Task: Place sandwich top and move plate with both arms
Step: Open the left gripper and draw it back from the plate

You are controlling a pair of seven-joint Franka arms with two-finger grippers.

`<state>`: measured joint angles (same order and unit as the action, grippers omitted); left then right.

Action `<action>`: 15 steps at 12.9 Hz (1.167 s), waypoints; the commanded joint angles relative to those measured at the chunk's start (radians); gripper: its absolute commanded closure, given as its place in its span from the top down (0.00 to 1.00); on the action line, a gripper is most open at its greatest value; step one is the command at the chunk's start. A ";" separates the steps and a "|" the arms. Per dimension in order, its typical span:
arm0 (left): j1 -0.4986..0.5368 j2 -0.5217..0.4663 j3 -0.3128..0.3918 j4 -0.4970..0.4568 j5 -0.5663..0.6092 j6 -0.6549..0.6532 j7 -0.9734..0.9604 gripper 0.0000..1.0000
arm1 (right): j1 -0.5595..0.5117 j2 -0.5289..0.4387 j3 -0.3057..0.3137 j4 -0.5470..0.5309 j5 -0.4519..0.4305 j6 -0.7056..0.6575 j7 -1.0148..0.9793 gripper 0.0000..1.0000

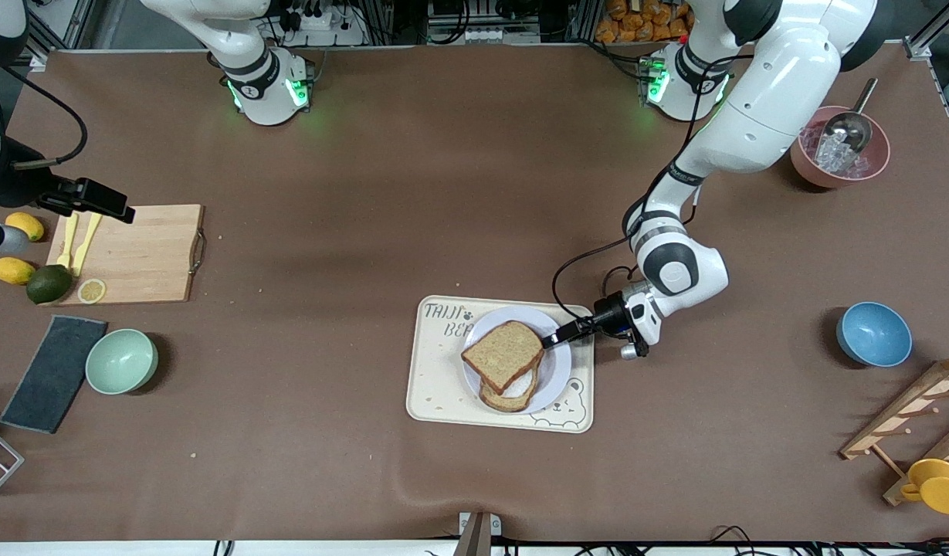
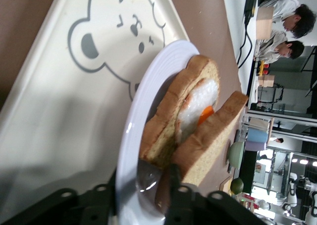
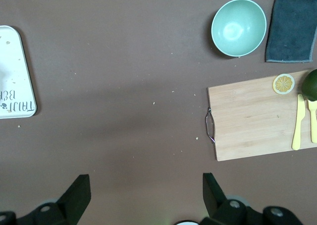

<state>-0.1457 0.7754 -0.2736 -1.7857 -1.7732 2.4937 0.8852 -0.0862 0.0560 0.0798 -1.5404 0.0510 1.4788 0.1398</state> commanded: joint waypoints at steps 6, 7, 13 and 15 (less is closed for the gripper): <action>0.012 -0.036 -0.002 0.002 -0.034 0.010 -0.003 1.00 | -0.014 0.004 0.006 0.006 -0.005 0.000 -0.002 1.00; 0.014 -0.048 -0.002 -0.006 -0.034 0.013 -0.005 1.00 | -0.014 0.004 0.006 0.006 -0.005 0.002 -0.002 1.00; 0.029 -0.117 0.004 -0.043 0.009 0.031 0.003 1.00 | -0.014 0.004 0.006 0.006 -0.007 -0.002 -0.002 1.00; 0.031 -0.140 0.005 -0.055 0.090 0.083 0.003 1.00 | -0.014 0.004 0.006 0.006 -0.007 0.000 -0.002 1.00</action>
<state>-0.1194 0.6939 -0.2681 -1.7917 -1.7404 2.5359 0.8871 -0.0867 0.0578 0.0780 -1.5404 0.0510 1.4800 0.1398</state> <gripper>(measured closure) 0.000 0.000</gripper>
